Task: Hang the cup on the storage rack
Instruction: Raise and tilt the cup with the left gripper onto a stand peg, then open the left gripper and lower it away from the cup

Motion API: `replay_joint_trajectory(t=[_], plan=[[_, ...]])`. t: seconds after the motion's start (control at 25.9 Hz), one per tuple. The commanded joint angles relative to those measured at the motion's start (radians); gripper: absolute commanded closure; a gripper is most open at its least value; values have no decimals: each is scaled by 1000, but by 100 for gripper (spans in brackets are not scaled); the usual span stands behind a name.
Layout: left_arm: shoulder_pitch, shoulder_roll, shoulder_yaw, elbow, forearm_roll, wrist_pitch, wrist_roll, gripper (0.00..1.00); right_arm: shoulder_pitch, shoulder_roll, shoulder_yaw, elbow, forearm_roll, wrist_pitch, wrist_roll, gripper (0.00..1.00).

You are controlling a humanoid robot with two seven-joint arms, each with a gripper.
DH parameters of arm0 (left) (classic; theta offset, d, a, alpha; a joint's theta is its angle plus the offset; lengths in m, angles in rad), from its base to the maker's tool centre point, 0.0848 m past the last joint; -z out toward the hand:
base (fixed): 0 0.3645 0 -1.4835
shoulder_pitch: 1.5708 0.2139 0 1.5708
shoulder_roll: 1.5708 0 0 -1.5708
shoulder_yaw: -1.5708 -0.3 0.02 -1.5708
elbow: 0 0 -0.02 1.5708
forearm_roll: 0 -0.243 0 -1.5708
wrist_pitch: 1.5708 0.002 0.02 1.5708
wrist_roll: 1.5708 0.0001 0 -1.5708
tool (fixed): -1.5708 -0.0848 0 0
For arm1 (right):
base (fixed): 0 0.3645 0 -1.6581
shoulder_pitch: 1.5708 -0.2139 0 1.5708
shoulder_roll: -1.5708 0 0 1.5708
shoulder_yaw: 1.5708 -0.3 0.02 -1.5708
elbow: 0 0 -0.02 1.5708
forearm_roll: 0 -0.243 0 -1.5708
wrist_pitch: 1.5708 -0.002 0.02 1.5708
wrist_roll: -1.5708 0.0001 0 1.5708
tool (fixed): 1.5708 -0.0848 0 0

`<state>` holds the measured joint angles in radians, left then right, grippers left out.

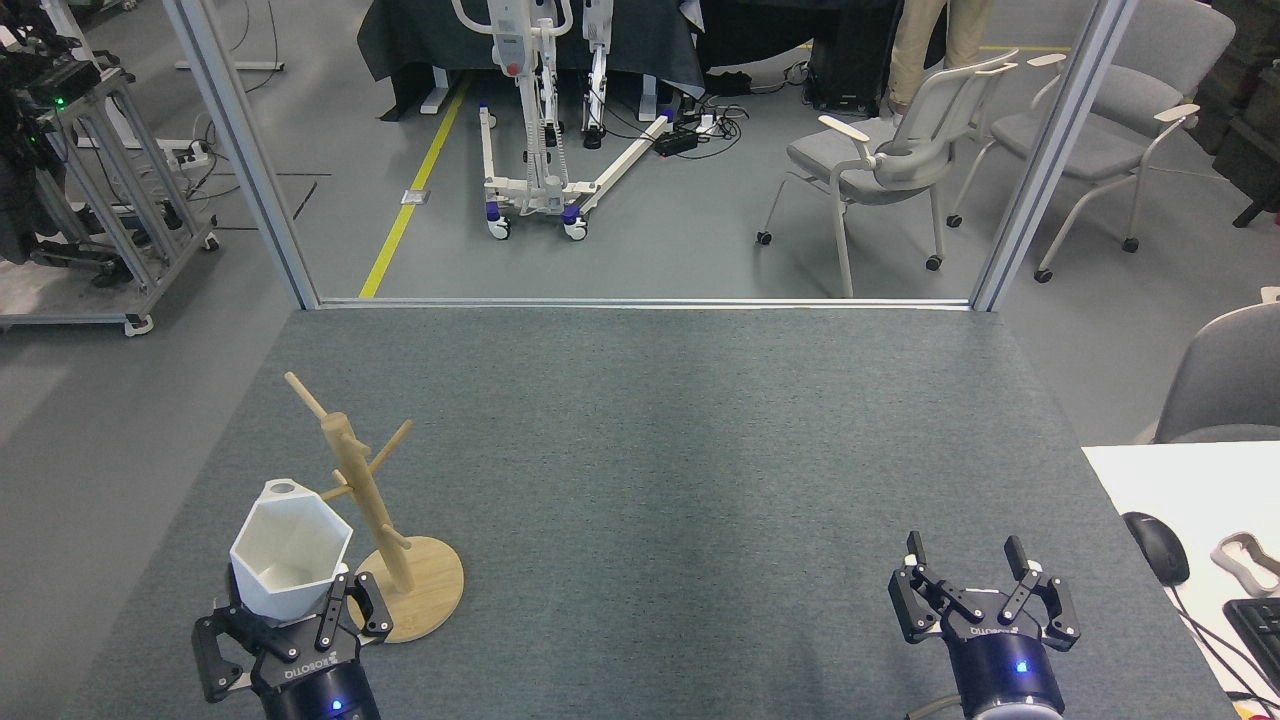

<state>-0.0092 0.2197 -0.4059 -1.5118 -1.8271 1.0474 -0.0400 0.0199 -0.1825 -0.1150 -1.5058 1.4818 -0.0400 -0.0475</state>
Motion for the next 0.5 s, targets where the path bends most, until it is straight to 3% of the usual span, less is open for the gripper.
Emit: replay_joint_trajectory(t=[0.0,0.39,0.46], plan=[[-11,-3,-22,19,-1,0,0,75,0,0,0,-1,0,0,-3,1],[-37,-16,-51,67,-3,0,2,74,0,-2,0,1,0,0,-3,0],[-41,-16,-51,70,-3,0,3,66,0,-3,0,1,0,0,-3,1]])
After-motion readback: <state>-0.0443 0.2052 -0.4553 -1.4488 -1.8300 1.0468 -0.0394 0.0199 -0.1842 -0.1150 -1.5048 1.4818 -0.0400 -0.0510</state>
